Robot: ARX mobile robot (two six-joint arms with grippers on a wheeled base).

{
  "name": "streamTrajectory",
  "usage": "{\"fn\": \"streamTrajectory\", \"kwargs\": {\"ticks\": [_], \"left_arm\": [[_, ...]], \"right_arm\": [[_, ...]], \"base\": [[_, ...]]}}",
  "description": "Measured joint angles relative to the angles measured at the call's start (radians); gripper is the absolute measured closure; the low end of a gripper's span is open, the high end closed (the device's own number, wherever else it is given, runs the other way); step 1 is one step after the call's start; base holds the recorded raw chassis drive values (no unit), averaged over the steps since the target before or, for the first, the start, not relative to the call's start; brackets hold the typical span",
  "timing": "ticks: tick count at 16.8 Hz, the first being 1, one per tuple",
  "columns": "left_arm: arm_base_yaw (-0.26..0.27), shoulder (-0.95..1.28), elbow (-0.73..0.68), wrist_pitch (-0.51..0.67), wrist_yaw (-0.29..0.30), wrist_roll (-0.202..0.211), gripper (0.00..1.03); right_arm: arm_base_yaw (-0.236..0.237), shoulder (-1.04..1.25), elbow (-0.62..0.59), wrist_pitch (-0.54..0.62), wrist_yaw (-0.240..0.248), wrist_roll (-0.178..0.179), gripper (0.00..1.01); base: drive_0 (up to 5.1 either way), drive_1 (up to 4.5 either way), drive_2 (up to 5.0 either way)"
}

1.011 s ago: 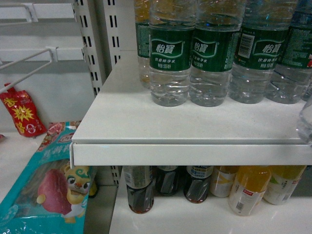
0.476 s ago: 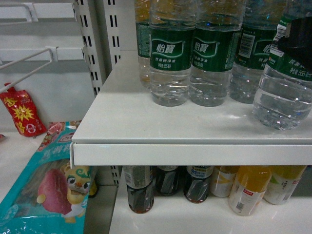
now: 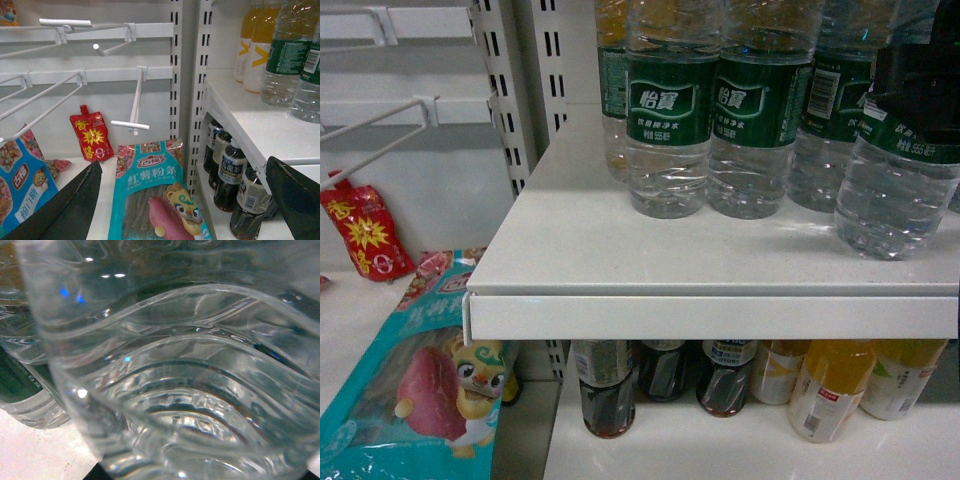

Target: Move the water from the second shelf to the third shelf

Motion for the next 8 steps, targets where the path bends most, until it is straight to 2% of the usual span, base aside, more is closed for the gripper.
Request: {"fn": "streamTrajectory", "kwargs": {"ticks": [8], "left_arm": [[0.000, 0.000, 0.000, 0.000, 0.000, 0.000, 0.05]], "right_arm": [[0.039, 0.000, 0.000, 0.001, 0.010, 0.011, 0.62]], "base": [[0.0, 0.00, 0.0]]}}
